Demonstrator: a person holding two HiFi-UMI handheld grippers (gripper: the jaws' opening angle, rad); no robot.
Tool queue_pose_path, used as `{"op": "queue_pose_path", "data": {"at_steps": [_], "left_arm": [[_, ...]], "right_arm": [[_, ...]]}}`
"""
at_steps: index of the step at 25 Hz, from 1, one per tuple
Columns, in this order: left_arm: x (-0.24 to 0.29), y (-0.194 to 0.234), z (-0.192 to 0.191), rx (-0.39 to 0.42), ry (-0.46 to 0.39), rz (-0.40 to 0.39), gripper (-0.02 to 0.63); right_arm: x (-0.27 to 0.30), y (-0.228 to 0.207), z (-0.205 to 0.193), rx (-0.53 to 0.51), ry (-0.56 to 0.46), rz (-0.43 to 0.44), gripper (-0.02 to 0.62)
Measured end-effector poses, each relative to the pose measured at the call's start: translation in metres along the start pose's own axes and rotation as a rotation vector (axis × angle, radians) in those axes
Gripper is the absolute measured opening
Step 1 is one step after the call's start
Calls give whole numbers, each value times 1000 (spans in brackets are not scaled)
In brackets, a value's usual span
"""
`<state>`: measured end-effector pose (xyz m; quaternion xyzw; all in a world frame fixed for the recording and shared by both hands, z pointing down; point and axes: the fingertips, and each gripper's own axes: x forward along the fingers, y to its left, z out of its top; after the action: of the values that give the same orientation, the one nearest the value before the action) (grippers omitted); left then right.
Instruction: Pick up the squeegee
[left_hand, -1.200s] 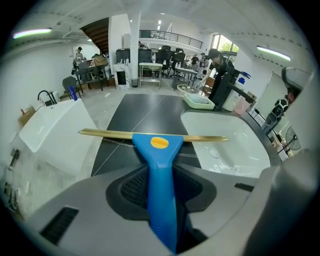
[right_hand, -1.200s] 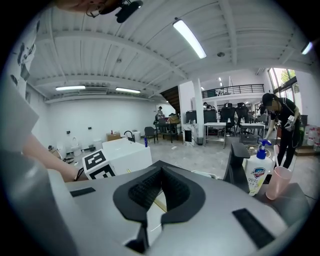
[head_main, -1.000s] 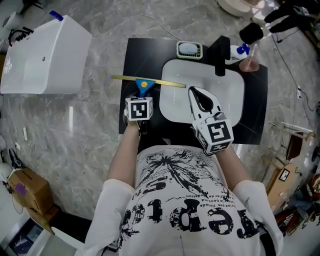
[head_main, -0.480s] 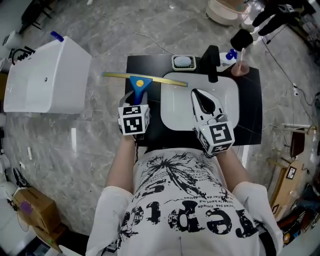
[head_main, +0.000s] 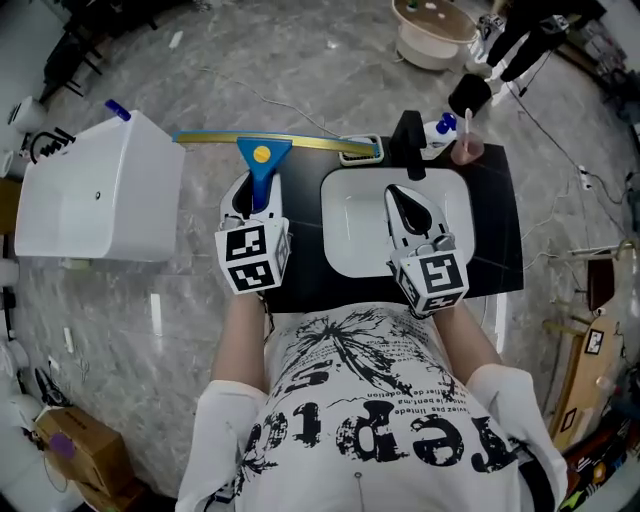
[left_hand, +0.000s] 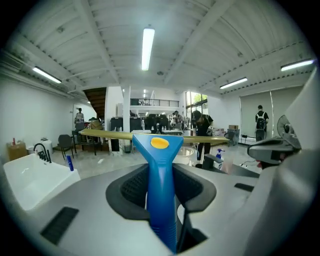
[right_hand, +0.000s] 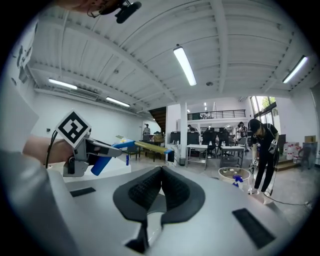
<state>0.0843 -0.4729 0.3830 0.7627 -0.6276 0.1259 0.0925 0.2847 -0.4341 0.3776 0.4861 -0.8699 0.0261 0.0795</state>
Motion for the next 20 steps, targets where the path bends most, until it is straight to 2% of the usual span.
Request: {"op": "queue_pose_path", "data": {"at_steps": [5,9,13,20], "left_arm": [[-24,-1,37,-17,-157,-46,137],[-39,-1,53,-14,-243,-61,137],[-48,2,58,-6,-282,-64,137],[-51,0,58,-2,-293,-63,137]], "right_arm": [[-9,-4,13,-8,-36,-34,14],[-9,-10,20,-22,-54,-58,14],[-10,-7,28,-40,-76,-53,15],[-11,2,33,-95,-87,-35,13]]}}
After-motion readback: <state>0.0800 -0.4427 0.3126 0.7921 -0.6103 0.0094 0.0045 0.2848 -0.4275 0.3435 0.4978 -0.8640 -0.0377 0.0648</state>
